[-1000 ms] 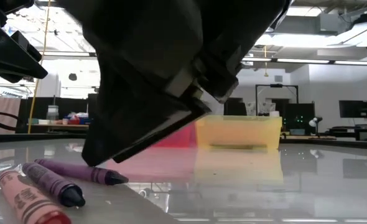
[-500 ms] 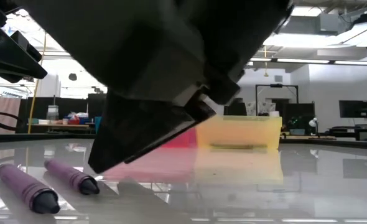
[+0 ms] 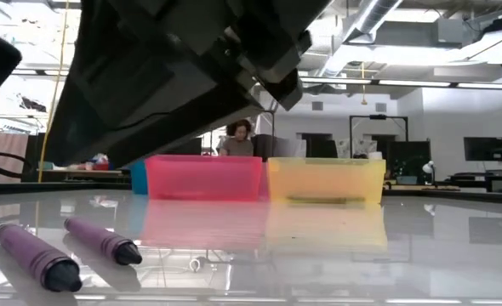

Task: Sort crayons
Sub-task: Put the violet crayon into the yellow bin

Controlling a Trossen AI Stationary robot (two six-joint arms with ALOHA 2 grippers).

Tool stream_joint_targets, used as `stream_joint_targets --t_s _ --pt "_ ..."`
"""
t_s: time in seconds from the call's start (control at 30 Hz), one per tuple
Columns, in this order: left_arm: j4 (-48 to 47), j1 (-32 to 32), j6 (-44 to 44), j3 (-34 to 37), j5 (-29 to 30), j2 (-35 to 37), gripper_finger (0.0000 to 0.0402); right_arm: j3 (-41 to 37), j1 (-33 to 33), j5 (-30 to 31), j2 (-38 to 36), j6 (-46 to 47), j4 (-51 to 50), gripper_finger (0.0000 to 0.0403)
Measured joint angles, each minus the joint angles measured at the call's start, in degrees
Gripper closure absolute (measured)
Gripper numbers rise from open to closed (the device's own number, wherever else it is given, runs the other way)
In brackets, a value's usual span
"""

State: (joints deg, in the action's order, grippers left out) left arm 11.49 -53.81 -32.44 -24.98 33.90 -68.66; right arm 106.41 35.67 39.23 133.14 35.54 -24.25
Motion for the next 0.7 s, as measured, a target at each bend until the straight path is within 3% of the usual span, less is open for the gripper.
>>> stream_joint_targets --t_s 0.17,0.33,0.53,0.7 --pt "8.3 -3.5 2.3 0.0 0.6 -5.9 0.0307 0.0 -0.2 0.0 0.2 0.0 2.4 0.0276" --pt "12.9 -3.9 -1.7 0.0 1.4 -13.4 0.0307 0.0 -0.7 -0.1 0.2 0.0 2.4 0.0276" --pt "22.0 -4.3 -2.9 0.0 -1.5 -21.9 0.0307 -0.7 -0.6 -0.1 0.2 1.1 2.8 0.0276" --pt "26.0 -4.3 -3.0 0.0 -3.3 -24.4 0.0307 -2.9 -0.6 -0.4 0.3 3.5 4.2 0.0276"
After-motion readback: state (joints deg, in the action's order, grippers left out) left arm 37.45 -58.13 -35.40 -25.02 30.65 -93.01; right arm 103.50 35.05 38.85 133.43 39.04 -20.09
